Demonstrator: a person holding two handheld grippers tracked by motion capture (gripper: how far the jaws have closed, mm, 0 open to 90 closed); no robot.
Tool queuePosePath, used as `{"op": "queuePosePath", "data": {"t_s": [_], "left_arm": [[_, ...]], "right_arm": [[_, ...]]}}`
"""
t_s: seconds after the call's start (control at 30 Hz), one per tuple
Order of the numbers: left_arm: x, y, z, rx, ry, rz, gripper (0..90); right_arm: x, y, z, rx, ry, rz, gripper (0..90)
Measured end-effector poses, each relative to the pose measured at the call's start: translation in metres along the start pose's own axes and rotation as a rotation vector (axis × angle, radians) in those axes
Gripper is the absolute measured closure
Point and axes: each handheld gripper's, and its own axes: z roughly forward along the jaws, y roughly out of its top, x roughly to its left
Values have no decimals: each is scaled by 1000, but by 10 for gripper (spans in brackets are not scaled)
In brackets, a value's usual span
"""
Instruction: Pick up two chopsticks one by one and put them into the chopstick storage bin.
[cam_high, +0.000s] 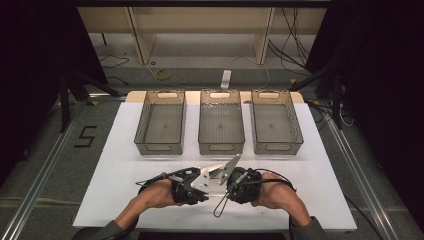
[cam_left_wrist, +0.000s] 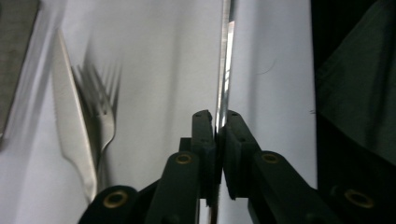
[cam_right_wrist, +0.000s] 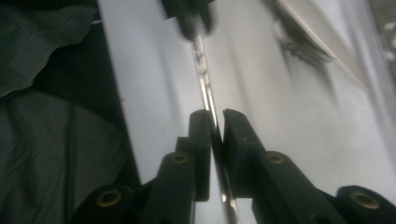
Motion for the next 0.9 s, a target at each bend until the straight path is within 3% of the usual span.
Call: {"op": "queuePosePath", "data": {"t_s": [0.07, 0.23, 0.47, 0.67, 0.77, 0.9], "left_arm": [[3, -2, -2, 3, 11, -14, 853], [12, -9, -8, -9, 44, -73, 854], [22, -16, -24, -36, 141, -174, 854], [35, -26, -38, -76, 232, -293, 854], [39, -31, -45, -113, 255, -360, 854], [44, -35, -52, -130, 294, -412, 854]], "right_arm": [[-4, -1, -3, -11, -15, 48, 612], [-10, -5, -18, -100, -50, 119, 474], [-17, -10, -24, -197, -144, 179, 369], [-20, -15, -28, -282, -206, 235, 326], [-20, -23, -27, -330, -230, 262, 313], [-19, -39, -22, -379, -271, 314, 304]]}}
